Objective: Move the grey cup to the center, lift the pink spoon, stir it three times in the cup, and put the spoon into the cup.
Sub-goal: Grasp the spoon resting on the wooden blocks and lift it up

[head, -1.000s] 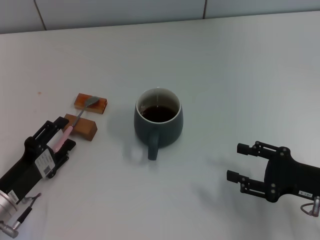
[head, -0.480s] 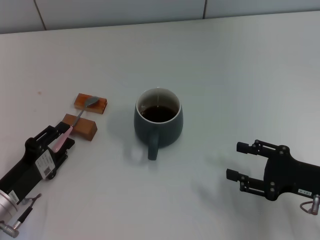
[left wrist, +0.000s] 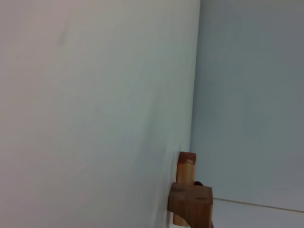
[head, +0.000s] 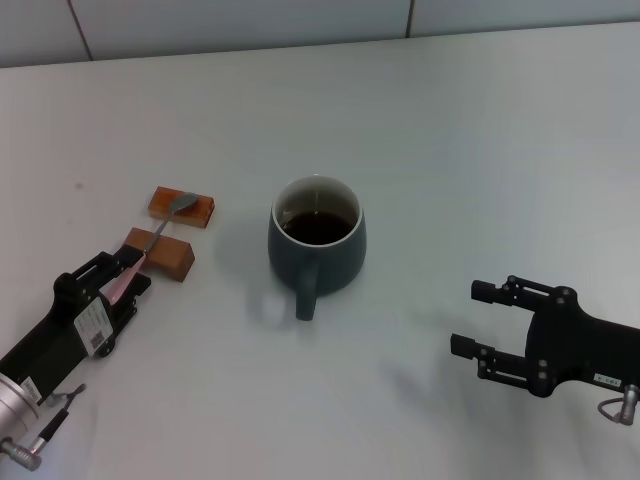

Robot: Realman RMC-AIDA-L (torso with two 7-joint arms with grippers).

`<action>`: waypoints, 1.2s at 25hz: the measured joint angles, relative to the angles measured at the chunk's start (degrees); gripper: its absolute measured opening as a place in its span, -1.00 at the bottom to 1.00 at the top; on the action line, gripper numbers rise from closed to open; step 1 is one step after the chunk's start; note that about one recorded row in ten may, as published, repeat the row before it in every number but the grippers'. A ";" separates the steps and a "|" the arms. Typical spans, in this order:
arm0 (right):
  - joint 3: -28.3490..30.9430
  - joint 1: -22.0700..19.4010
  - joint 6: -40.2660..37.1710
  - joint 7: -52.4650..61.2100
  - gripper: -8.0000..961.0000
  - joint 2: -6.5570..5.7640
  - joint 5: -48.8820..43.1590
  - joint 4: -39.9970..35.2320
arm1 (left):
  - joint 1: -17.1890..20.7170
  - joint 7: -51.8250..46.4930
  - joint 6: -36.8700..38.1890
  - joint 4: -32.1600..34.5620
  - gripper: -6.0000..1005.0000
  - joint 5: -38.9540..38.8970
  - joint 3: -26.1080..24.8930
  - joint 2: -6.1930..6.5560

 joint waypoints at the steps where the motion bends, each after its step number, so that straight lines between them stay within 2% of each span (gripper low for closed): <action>1: 0.00 0.05 0.06 0.00 0.48 0.00 0.01 0.00 | -0.02 -0.01 -0.11 -0.03 -0.15 0.00 0.00 0.00; 12: -0.08 0.31 0.63 0.34 0.48 0.00 -0.07 0.00 | -0.05 0.04 -0.77 -0.21 -0.36 -0.01 0.01 0.00; 30: -0.21 0.74 1.02 0.60 0.48 0.00 -0.17 0.01 | -0.55 0.47 -0.83 0.12 -0.44 0.01 0.01 0.01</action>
